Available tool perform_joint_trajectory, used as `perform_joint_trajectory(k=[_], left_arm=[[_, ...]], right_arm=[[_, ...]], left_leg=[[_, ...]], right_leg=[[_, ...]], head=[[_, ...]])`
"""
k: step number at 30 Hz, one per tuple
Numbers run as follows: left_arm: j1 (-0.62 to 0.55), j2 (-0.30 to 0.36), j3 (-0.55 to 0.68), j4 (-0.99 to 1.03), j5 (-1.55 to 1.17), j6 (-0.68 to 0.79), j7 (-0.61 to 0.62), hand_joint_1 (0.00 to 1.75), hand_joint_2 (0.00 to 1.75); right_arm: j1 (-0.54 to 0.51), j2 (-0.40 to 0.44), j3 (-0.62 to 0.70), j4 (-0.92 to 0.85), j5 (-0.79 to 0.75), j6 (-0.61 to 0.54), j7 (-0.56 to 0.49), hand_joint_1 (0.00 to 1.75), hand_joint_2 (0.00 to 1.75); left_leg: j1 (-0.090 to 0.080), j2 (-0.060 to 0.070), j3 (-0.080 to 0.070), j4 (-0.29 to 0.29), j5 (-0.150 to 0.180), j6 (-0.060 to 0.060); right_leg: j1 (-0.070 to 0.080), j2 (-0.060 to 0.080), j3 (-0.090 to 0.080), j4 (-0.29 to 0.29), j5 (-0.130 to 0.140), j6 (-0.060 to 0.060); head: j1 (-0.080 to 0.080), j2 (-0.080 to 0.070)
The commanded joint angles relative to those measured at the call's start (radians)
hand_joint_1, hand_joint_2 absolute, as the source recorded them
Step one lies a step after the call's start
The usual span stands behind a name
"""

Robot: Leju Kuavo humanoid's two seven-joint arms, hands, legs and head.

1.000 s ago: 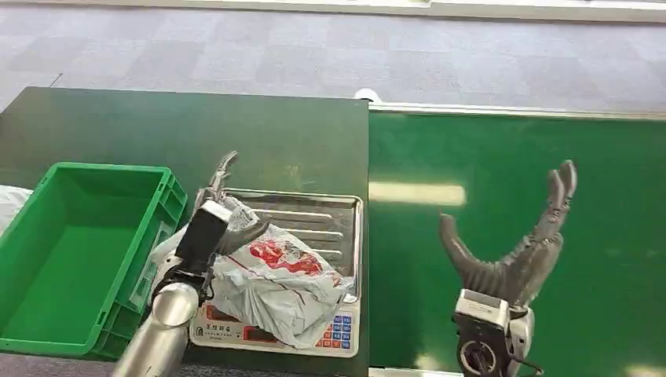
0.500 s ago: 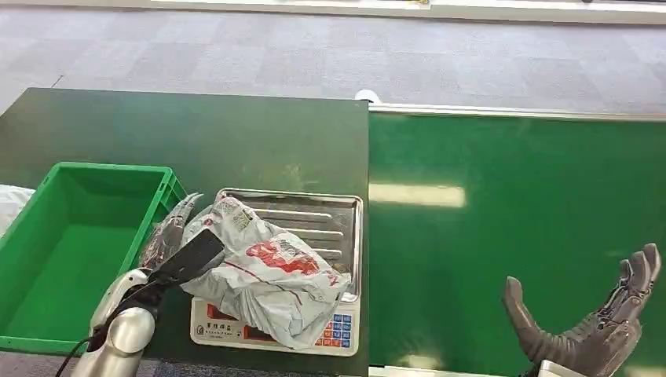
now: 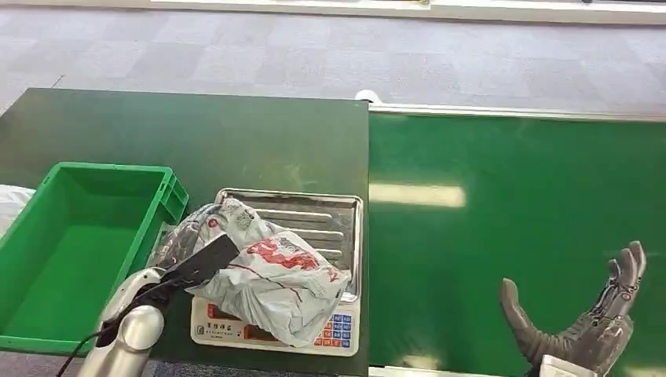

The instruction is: Moved the parcel from conveyor to table for the left to box.

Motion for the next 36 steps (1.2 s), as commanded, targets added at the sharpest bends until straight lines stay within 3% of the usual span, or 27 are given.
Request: perform_joint_trajectory(k=[1,14,17,20,24,30,33,36], left_arm=[[-0.059,0.012,-0.049,0.127,0.001,-0.013,-0.007,1.59,1.75],[-0.076,0.014,-0.058,0.145,0.057,-0.006,-0.042,1.61,1.75],[-0.054,-0.009,-0.017,0.079,0.165,0.050,-0.104,1.75,1.75],[-0.046,-0.007,-0.018,0.026,0.172,0.086,-0.132,1.75,1.75],[0.010,-0.032,0.008,-0.109,0.272,0.232,-0.335,1.69,1.75],[0.044,-0.041,0.021,-0.178,0.314,0.284,-0.383,1.73,1.75],[0.088,-0.051,0.041,-0.275,0.472,0.394,-0.534,1.64,1.75],[0.132,-0.045,0.053,-0.388,0.652,0.382,-0.632,1.66,1.75]], right_arm=[[-0.010,0.017,-0.042,0.008,0.016,0.007,0.024,0.00,1.75],[-0.012,0.023,-0.061,0.034,0.025,0.045,0.048,0.00,1.75],[-0.015,0.033,-0.075,0.042,0.034,0.073,0.057,0.00,1.75],[-0.015,0.038,-0.087,0.050,0.036,0.080,0.055,0.00,1.75],[-0.015,0.037,-0.096,0.084,0.023,0.100,0.045,0.00,1.75],[-0.013,0.036,-0.097,0.099,0.019,0.095,0.033,0.00,1.75],[-0.018,0.031,-0.087,0.128,0.007,0.089,0.027,0.00,1.75],[-0.044,0.026,-0.089,0.167,-0.010,0.076,0.021,0.00,1.75]], left_leg=[[0.000,-0.001,0.000,-0.001,0.001,0.001],[0.000,-0.001,0.001,-0.001,0.001,0.001],[0.000,-0.001,0.000,-0.002,0.002,0.002],[0.000,0.000,0.000,0.000,0.000,0.001],[0.000,0.000,0.000,-0.001,0.001,0.001],[0.000,0.000,0.000,-0.001,0.000,0.001],[0.000,0.001,-0.001,-0.001,0.001,0.002],[0.001,0.003,-0.001,-0.001,0.000,0.001]], right_leg=[[0.000,-0.002,0.001,-0.001,0.001,-0.001],[0.000,-0.002,0.001,-0.001,0.001,-0.002],[0.000,-0.001,0.001,-0.002,0.001,-0.003],[0.001,-0.001,0.000,0.000,0.001,-0.002],[0.001,-0.001,0.001,-0.001,0.001,-0.002],[0.001,-0.001,0.000,-0.001,0.001,-0.002],[0.001,-0.001,-0.001,-0.001,0.001,-0.002],[0.001,0.002,-0.001,-0.001,0.001,-0.002]], head=[[0.000,0.000],[0.000,0.000],[0.000,0.000],[0.000,0.000],[0.000,0.000],[0.000,0.000],[0.000,0.000],[0.000,0.000]])
